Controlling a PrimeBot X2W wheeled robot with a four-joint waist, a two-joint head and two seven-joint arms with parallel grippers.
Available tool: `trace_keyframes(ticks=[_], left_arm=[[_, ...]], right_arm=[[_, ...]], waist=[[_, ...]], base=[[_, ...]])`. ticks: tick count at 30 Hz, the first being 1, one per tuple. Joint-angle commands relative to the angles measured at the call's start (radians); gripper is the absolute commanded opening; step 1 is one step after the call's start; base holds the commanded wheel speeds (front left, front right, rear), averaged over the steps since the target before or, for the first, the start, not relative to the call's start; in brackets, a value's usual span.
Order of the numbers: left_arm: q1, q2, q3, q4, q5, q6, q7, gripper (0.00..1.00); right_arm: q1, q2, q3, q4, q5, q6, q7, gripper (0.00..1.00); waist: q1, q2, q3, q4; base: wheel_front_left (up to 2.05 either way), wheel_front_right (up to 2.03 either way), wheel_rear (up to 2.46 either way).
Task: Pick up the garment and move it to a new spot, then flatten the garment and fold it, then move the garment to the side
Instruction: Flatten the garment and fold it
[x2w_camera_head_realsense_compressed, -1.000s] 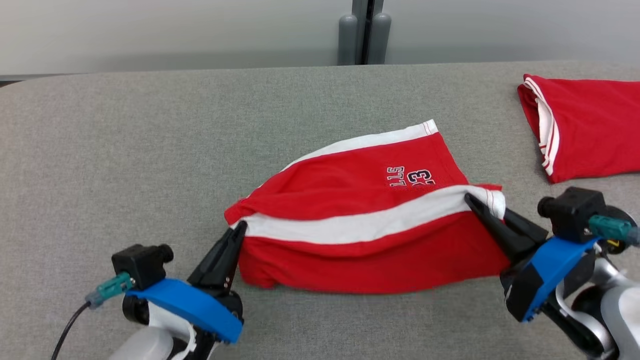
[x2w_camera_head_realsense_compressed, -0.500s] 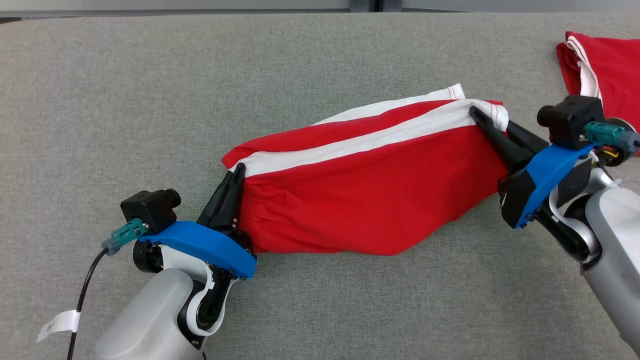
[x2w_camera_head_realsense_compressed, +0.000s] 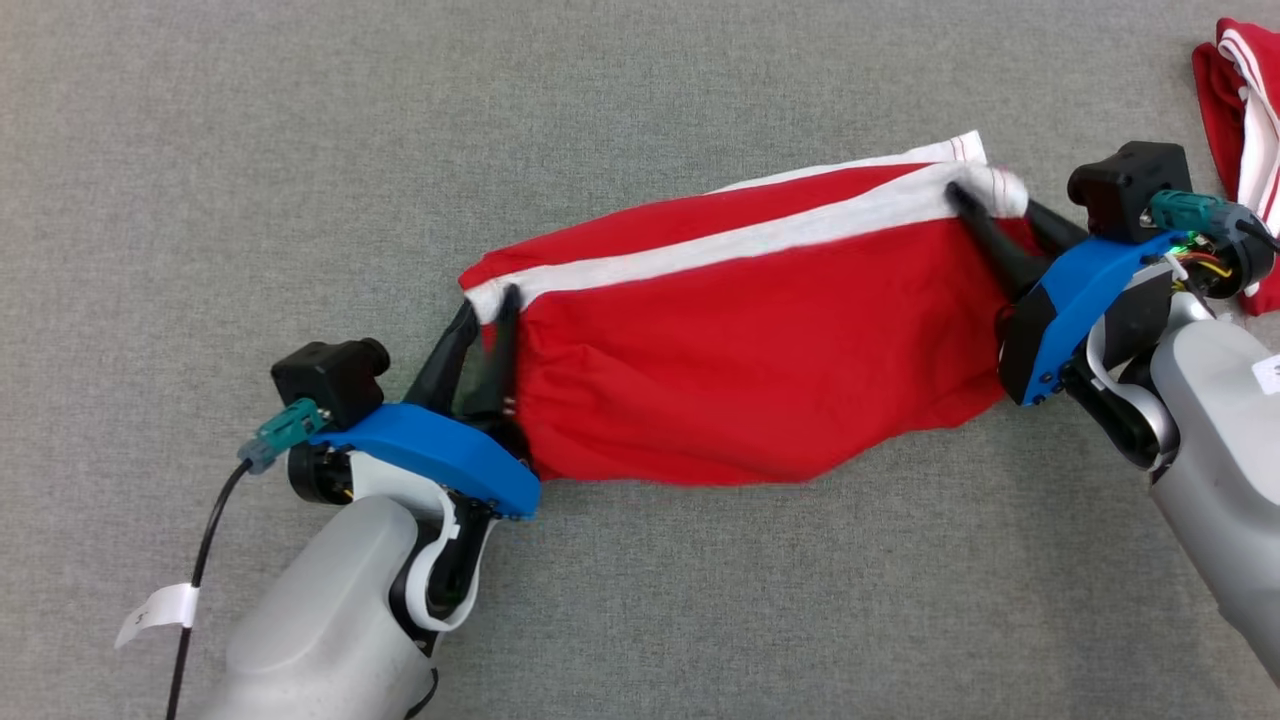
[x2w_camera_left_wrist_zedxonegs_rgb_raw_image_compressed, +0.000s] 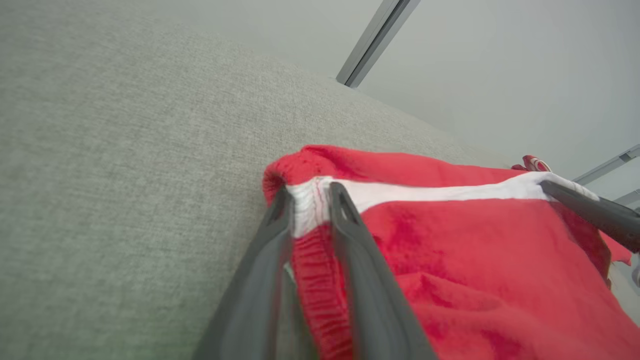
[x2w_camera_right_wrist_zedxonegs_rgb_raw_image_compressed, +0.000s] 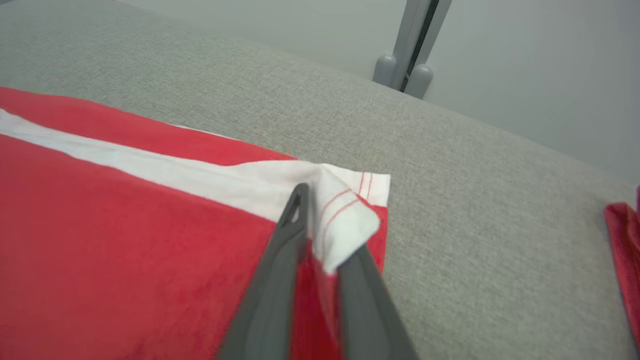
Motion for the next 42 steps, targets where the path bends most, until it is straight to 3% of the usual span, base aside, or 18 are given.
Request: trace_keyframes(ticks=[1,10,18,23,26,32,42], left_arm=[[-0.006,-0.009,-0.007,0.012,0.001,-0.01,-0.001,1.0],[0.054,0.013,-0.039,0.013,0.055,-0.007,-0.007,1.0],[0.182,0.064,0.014,-0.04,0.096,0.018,-0.013,1.0],[0.245,0.107,0.093,-0.121,0.24,0.074,-0.012,1.0],[0.283,0.106,0.169,-0.172,0.324,0.084,-0.013,1.0],[0.328,0.073,0.28,-0.232,0.472,0.044,-0.013,1.0],[0.325,-0.001,0.362,-0.216,0.568,-0.036,-0.013,1.0]], right_arm=[[-0.016,0.01,-0.001,0.018,0.004,0.0,-0.009,1.0],[0.051,0.018,-0.01,0.09,0.053,0.0,0.028,1.0],[0.169,0.028,-0.092,0.122,0.065,0.0,0.057,1.0],[0.228,0.071,-0.199,0.146,0.04,0.0,0.074,1.0],[0.26,0.116,-0.272,0.154,0.011,0.0,0.081,1.0],[0.255,0.219,-0.431,0.161,-0.064,0.0,0.095,1.0],[0.158,0.353,-0.675,0.238,-0.277,0.0,0.068,1.0]], waist=[[-0.0001,-0.0002,-0.006,0.0],[-0.0001,-0.0002,-0.104,0.008],[-0.0001,-0.0002,-0.222,-0.003],[-0.0001,-0.0002,-0.261,0.001],[-0.0001,-0.0002,-0.271,0.006],[-0.0001,-0.0002,-0.261,0.018],[-0.0001,-0.0002,-0.203,0.053]], base=[[0.0,0.0,0.0],[0.0,0.0,0.0],[0.0,0.0,0.0],[0.0,0.0,0.0],[0.0,0.0,0.0],[0.0,0.0,0.0],[0.0,0.0,0.0]])
